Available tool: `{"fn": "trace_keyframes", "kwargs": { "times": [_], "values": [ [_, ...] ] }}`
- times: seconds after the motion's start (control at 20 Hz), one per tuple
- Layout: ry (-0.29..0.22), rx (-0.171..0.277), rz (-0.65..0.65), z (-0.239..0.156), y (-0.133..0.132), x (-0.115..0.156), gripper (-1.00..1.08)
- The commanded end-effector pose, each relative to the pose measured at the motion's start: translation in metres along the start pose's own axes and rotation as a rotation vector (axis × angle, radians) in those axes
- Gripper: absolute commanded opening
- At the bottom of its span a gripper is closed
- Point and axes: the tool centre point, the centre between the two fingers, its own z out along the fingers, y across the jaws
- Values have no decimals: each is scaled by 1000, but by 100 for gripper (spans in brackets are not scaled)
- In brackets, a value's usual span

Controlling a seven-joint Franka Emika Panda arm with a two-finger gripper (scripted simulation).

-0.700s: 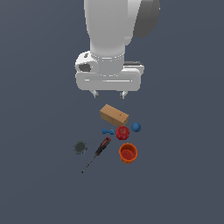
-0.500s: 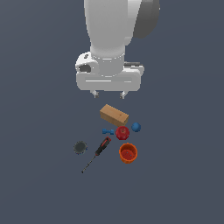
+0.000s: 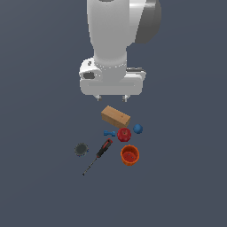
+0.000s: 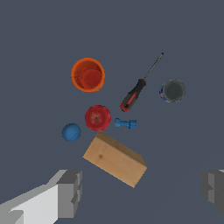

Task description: Pick up a designated object from a clutter of objects.

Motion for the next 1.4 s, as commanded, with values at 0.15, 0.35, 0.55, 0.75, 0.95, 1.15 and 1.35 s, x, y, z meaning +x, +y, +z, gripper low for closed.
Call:
{"fn": "trace_keyframes", "kwargs": {
  "times": [0.15, 0.35, 0.55, 0.75, 0.95, 1.15, 1.35],
  "values": [
    [1, 2, 20, 6, 2, 7, 100],
    [5, 4, 56, 17, 5, 18, 100],
    [11, 7, 109, 34, 10, 34, 100],
    [19, 10, 180, 58, 18, 55, 100],
    [28, 11, 268, 90, 28, 77, 100],
    [38, 11, 357, 126, 39, 98, 100],
    [48, 10, 439, 160, 50, 114, 100]
  ]
}}
